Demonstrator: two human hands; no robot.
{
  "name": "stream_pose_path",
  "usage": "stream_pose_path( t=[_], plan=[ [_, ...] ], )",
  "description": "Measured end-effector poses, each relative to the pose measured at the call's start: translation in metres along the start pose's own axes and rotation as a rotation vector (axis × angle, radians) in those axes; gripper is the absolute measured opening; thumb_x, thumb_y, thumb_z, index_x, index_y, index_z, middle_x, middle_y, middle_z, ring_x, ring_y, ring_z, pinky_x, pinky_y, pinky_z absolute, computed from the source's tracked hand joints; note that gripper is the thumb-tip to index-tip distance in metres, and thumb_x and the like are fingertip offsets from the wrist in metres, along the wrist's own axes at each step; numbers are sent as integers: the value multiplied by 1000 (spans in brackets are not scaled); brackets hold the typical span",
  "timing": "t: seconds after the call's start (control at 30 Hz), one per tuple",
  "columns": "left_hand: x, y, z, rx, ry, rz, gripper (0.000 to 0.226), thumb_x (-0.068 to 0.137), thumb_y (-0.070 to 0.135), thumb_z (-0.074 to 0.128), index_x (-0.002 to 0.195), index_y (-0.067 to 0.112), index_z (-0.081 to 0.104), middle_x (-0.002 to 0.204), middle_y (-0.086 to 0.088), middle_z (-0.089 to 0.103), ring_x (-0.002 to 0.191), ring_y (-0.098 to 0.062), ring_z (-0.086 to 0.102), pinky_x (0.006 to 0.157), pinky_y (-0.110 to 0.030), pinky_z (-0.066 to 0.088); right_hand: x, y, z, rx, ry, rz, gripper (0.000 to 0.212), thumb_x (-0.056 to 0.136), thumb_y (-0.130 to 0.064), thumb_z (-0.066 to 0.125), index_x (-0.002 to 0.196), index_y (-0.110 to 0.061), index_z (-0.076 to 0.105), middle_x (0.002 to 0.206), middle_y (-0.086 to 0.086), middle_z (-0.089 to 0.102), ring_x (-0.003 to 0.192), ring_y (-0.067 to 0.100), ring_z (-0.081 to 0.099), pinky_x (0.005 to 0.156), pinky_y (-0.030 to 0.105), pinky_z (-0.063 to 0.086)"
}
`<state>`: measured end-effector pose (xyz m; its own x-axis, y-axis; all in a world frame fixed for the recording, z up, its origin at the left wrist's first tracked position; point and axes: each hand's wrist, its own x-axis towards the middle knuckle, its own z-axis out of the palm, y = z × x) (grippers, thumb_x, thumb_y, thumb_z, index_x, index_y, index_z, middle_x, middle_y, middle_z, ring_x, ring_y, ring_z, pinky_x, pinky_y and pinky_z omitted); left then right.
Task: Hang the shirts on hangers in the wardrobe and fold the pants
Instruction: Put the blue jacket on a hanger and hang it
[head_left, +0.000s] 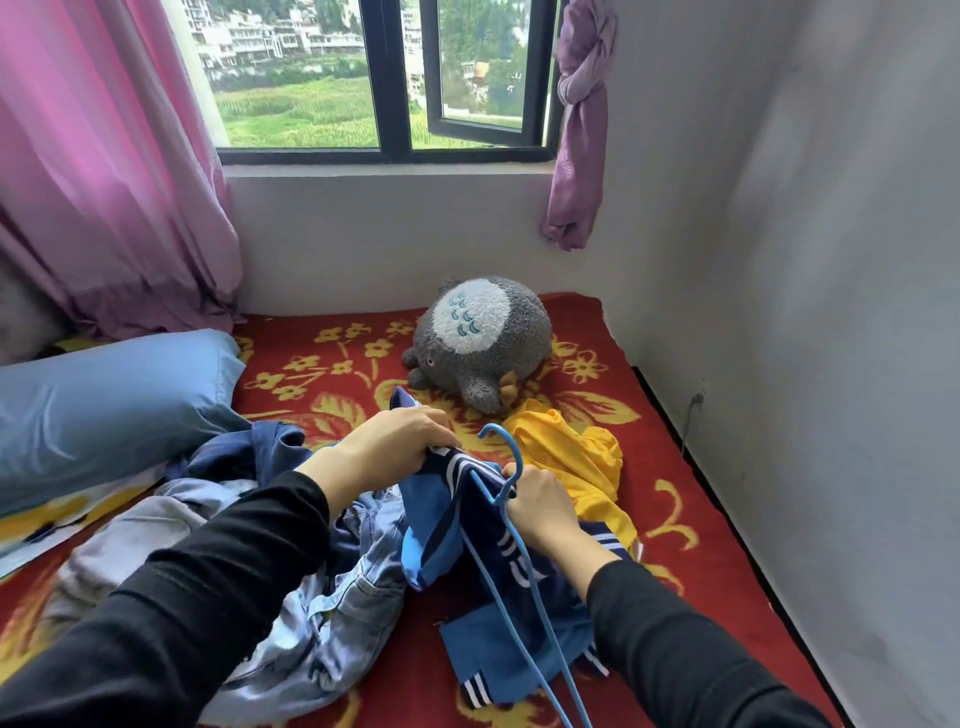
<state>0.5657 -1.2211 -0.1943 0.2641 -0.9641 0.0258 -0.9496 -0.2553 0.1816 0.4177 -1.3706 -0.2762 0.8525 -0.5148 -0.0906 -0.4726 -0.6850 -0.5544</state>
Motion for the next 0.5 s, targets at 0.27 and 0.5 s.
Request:
stream_pose_path(
  t=[0.27, 0.5],
  plan=[
    [-6, -28, -2, 63, 76, -50, 51, 76, -7, 53, 109, 28, 70, 97, 4, 60, 94, -17, 58, 67, -17, 29, 6, 59, -31, -86, 104, 262, 33, 83, -4, 48, 103, -20, 68, 109, 9, 67, 104, 30, 61, 79, 31, 46],
    [-7, -38, -5, 76, 216, -242, 48, 83, 2, 51, 111, 37, 68, 95, 7, 59, 88, -23, 62, 62, -28, 35, -3, 99, -63, -289, 150, 335, 44, 84, -2, 45, 115, -26, 64, 117, 3, 66, 111, 25, 60, 95, 36, 42]
  ],
)
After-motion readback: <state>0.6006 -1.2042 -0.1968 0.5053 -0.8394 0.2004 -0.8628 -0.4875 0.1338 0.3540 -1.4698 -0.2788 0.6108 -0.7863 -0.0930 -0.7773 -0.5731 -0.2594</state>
